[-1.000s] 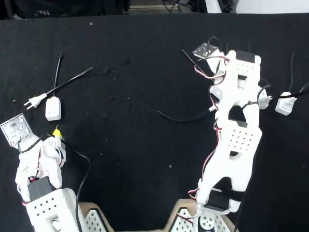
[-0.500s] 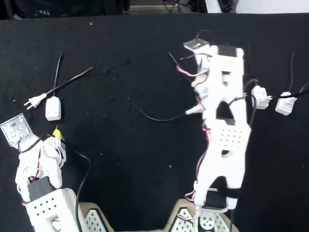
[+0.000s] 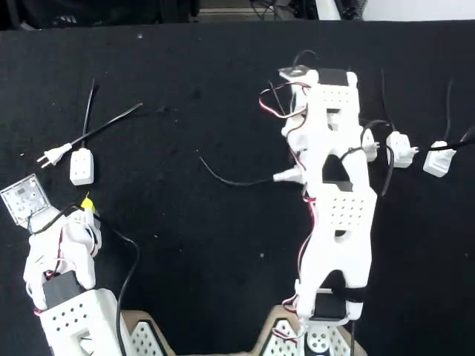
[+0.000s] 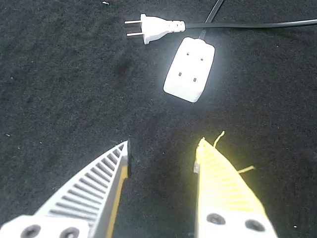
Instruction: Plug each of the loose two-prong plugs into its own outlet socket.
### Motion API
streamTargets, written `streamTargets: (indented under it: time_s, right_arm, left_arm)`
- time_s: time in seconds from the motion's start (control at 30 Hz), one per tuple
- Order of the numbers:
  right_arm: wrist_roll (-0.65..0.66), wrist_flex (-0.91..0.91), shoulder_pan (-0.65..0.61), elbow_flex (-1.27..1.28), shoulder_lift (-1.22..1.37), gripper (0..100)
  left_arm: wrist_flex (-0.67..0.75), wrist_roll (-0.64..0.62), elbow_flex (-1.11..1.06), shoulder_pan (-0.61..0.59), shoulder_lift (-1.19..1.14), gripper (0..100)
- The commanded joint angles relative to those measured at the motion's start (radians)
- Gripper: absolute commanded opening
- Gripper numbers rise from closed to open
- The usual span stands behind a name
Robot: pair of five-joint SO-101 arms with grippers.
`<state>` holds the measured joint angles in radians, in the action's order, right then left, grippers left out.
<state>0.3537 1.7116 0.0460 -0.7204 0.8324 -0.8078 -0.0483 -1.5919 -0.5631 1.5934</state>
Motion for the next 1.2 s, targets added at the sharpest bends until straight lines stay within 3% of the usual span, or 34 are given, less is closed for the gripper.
streamTargets:
  time_s: [0.0, 0.1, 0.5, 0.8, 1.17]
  right_arm:
    - [0.029, 0.044, -0.023, -0.027, -0.028, 19.6]
    - [0.018, 0.040, -0.005, -0.038, -0.076, 14.9]
    - [0.091, 0.035, -0.025, 0.113, -0.337, 15.8]
    - [0.126, -0.252, -0.049, 0.476, -0.364, 15.8]
    - [0.209, -0.364, 0.097, 0.556, -0.381, 15.7]
  left_arm:
    - [0.017, -0.012, 0.062, 0.001, 0.008, 22]
    - [0.017, -0.012, 0.062, 0.001, 0.008, 22]
    - [0.017, -0.011, 0.062, 0.001, 0.008, 22]
    - [0.017, -0.011, 0.061, 0.001, 0.008, 22]
    - [0.018, -0.011, 0.056, 0.002, 0.008, 22]
